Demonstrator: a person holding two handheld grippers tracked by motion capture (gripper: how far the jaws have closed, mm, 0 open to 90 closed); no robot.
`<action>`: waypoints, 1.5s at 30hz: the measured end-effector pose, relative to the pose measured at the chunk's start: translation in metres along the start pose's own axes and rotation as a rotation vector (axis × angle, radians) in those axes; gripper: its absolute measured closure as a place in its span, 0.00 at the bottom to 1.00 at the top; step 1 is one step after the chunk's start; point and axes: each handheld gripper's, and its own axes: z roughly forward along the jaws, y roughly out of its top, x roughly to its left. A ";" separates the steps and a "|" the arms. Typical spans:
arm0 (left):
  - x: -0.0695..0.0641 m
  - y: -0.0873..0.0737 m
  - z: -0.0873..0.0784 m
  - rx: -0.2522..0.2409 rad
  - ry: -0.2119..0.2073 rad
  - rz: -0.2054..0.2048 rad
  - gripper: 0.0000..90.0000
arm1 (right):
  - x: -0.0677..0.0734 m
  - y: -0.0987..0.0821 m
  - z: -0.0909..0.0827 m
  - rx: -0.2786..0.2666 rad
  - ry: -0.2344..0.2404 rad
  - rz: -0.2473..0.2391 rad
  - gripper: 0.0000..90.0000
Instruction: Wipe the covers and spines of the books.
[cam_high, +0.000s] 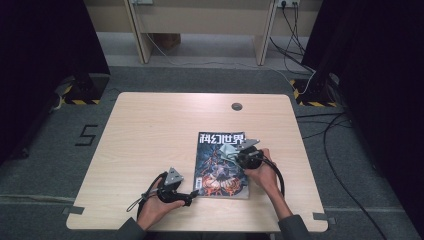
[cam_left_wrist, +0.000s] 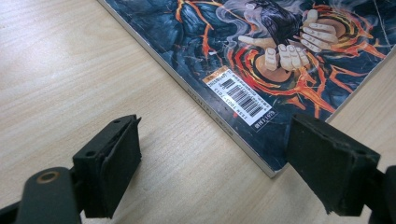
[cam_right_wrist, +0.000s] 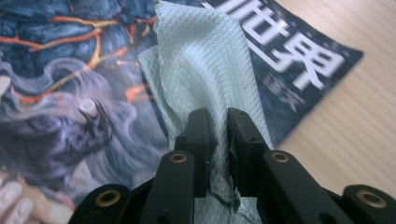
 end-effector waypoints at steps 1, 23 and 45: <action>0.000 0.000 0.000 -0.002 -0.002 -0.001 0.19 | 0.000 -0.001 -0.001 -0.001 0.002 0.007 0.89; -0.002 0.001 -0.001 0.003 0.008 0.005 0.21 | 0.088 0.026 0.003 -0.025 0.160 -0.158 0.89; 0.054 -0.001 -0.040 -0.001 0.103 -0.090 0.23 | 0.073 -0.012 -0.025 -0.013 0.106 -0.112 0.89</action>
